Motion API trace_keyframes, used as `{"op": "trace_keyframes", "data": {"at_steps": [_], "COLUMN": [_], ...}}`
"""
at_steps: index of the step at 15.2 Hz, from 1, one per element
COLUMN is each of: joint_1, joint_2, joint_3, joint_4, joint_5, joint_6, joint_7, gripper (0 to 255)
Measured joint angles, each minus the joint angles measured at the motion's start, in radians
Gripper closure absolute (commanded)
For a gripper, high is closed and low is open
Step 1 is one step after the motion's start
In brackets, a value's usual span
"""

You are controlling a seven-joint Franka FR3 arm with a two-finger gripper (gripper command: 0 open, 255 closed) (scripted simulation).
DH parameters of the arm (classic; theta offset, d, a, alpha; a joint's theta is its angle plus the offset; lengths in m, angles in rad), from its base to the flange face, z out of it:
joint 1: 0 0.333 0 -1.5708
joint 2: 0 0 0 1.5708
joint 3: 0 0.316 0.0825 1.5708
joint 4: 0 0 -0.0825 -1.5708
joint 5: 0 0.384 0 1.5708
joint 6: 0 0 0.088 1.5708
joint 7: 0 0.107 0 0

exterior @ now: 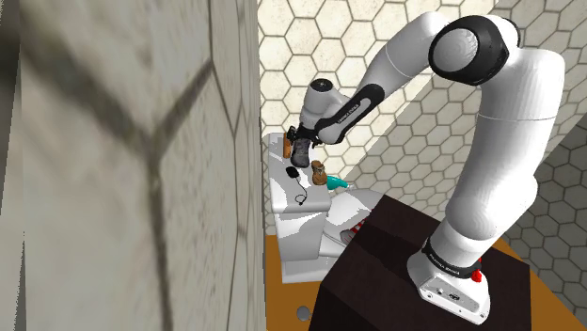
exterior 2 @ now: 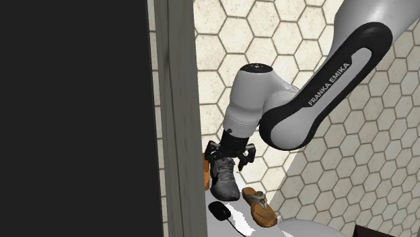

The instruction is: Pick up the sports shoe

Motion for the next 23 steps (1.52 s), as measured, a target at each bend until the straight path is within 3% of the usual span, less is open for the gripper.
{"op": "trace_keyframes", "data": {"at_steps": [3,4,14,23], "joint_1": [0.016,0.018,0.02,-0.015], "joint_2": [0.035,0.038,0.039,-0.037], "joint_3": [-0.021,-0.024,-0.027,0.025], "joint_4": [0.006,0.005,0.005,0.005], "joint_5": [-0.034,-0.039,-0.043,0.043], "joint_6": [0.027,0.032,0.036,-0.042], "joint_7": [0.035,0.04,0.044,-0.039], "gripper": [0,255,255,255]}}
